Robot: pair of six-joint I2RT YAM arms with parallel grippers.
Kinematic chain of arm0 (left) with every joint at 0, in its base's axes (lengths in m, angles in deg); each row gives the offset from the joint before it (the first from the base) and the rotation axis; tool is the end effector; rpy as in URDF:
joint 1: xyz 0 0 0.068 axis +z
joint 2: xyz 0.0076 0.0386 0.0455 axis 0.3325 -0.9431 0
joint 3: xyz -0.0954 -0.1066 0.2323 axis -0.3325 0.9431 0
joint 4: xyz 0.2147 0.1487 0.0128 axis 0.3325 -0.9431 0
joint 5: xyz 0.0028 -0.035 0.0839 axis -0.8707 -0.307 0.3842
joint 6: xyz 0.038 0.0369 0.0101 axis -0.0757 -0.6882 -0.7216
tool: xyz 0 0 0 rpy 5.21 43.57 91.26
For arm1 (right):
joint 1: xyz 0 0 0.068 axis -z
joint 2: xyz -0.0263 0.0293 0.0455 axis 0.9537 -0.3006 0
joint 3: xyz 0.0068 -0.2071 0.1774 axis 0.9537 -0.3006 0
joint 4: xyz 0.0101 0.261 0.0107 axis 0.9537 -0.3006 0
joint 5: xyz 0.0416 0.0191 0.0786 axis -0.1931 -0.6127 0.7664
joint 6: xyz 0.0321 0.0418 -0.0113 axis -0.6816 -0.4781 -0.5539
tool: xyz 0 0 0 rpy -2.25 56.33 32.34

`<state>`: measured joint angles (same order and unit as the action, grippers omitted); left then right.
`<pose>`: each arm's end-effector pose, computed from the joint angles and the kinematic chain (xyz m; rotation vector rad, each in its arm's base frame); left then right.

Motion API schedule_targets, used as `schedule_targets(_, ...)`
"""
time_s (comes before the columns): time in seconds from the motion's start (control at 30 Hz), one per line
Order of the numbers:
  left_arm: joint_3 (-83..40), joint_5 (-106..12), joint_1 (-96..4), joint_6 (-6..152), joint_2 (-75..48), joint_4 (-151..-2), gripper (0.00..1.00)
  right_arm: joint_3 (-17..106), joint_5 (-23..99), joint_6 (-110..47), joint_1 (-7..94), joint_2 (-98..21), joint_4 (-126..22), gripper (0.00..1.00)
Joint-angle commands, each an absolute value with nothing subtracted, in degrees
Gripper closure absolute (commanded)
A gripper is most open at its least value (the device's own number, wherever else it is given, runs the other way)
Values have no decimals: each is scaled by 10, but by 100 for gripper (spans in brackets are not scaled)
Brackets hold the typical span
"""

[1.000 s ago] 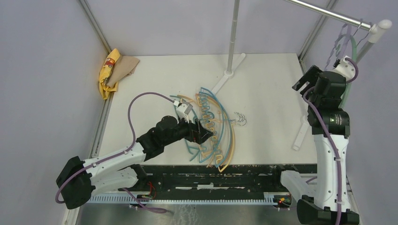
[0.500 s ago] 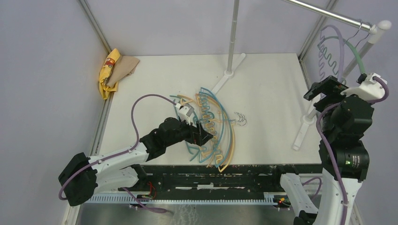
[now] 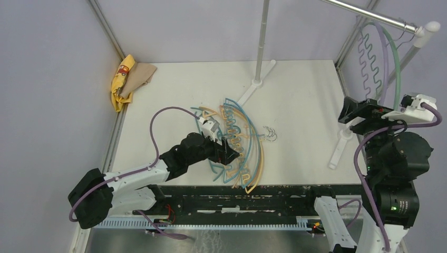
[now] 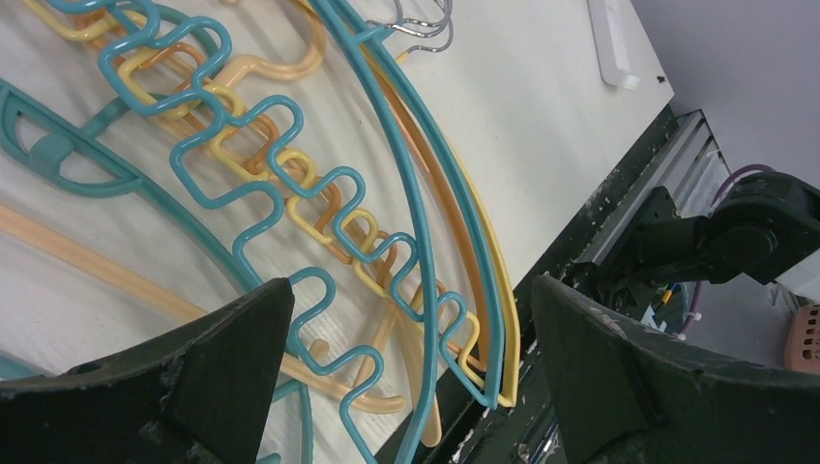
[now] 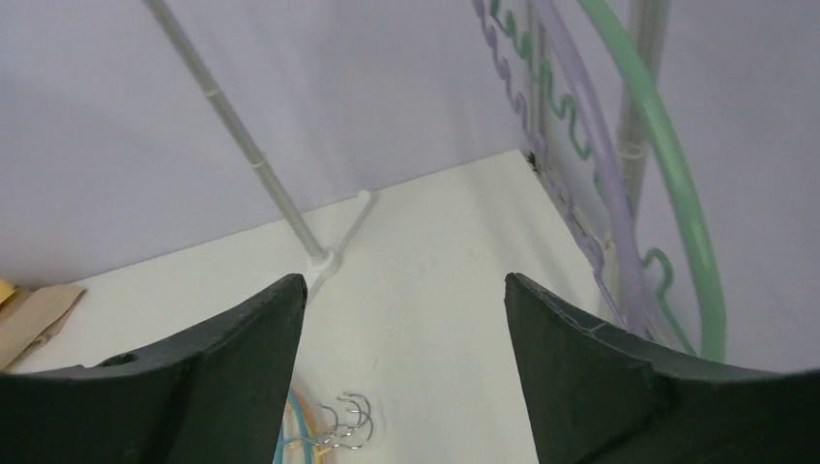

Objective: Organize the hangers

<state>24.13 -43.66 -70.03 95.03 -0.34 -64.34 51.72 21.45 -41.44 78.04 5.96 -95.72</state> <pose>0.1450 -0.1817 0.2139 0.3778 2.0600 -1.0232 0.0413 -0.0096 0.4920 0.4207 1.4789 0.0378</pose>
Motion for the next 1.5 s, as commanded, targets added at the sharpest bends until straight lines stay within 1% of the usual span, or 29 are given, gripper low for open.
schedule_targets(0.0, 241, -445, -706, 924, -19, -609, 1, 555, 391, -405, 783, 17, -937, 21)
schedule_targets(0.07, 235, -442, -716, 918, -30, -612, 1, 546, 477, -424, 782, -7, -932, 26)
schedule_targets(0.13, 226, -430, -733, 913, -41, -616, 1, 520, 513, -438, 782, -18, -915, 28)
schedule_targets(0.33, 200, -382, -782, 905, -97, -623, 0, 479, 548, -438, 782, -25, -897, 29)
schedule_targets(0.4, 189, -377, -790, 906, -119, -620, 2, 476, 561, -436, 782, -29, -899, 29)
schedule_targets(0.6, 164, -352, -802, 903, -173, -608, 4, 446, 582, -423, 781, -25, -905, 30)
schedule_targets(0.77, 111, -332, -805, 883, -207, -628, 6, 421, 612, -426, 782, -33, -895, 31)
schedule_targets(0.93, 48, -305, -805, 856, -225, -654, 6, 404, 621, -425, 775, -50, -892, 33)
schedule_targets(1.1, -5, -292, -804, 835, -284, -657, 6, 385, 604, -429, 755, -64, -880, 34)
schedule_targets(1.2, -30, -287, -803, 829, -325, -658, 8, 376, 593, -431, 747, -68, -872, 34)
schedule_targets(1.47, -30, -281, -779, 834, -371, -627, 14, 358, 583, -430, 745, -65, -863, 34)
